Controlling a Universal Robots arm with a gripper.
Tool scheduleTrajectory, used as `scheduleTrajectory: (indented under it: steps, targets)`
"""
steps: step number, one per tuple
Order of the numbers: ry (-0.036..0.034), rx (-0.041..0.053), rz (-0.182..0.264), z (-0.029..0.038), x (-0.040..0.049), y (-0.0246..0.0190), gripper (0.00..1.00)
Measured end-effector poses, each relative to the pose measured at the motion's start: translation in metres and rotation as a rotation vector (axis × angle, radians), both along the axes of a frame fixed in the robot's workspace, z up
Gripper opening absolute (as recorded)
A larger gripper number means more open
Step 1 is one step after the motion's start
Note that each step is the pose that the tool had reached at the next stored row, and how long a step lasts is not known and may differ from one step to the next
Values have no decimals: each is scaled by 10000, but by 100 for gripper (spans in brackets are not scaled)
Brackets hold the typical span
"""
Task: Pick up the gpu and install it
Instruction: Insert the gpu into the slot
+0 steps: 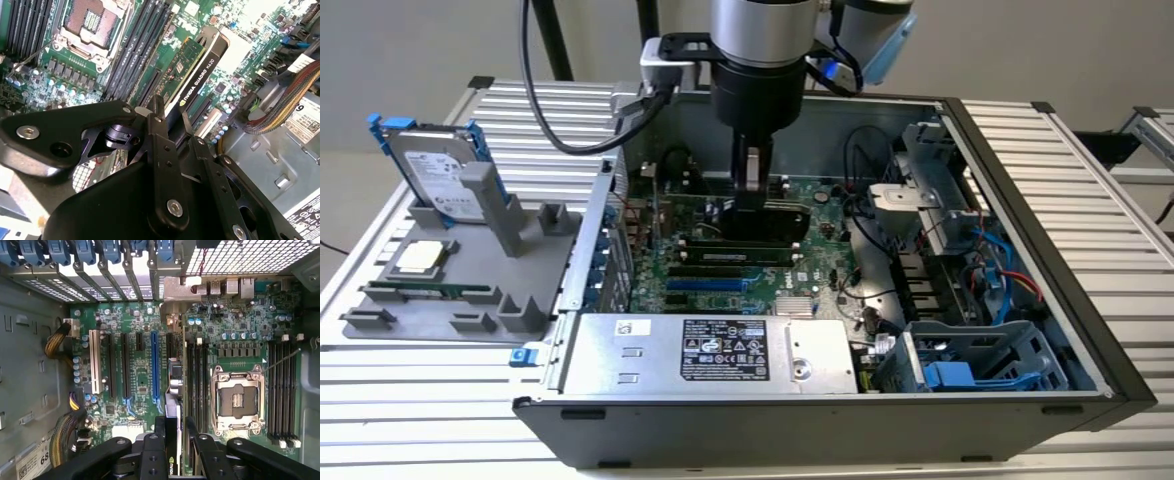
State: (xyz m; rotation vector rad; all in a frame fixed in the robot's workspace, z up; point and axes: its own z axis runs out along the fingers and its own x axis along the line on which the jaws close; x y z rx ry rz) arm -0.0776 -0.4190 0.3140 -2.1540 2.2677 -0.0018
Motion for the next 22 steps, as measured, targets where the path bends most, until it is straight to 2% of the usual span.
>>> scheduleTrajectory:
  steps: [12, 22]
  targets:
    - [6, 0, 1, -46, -38, -29, 0]
    - [31, 0, 0, -85, -55, -101, 0]
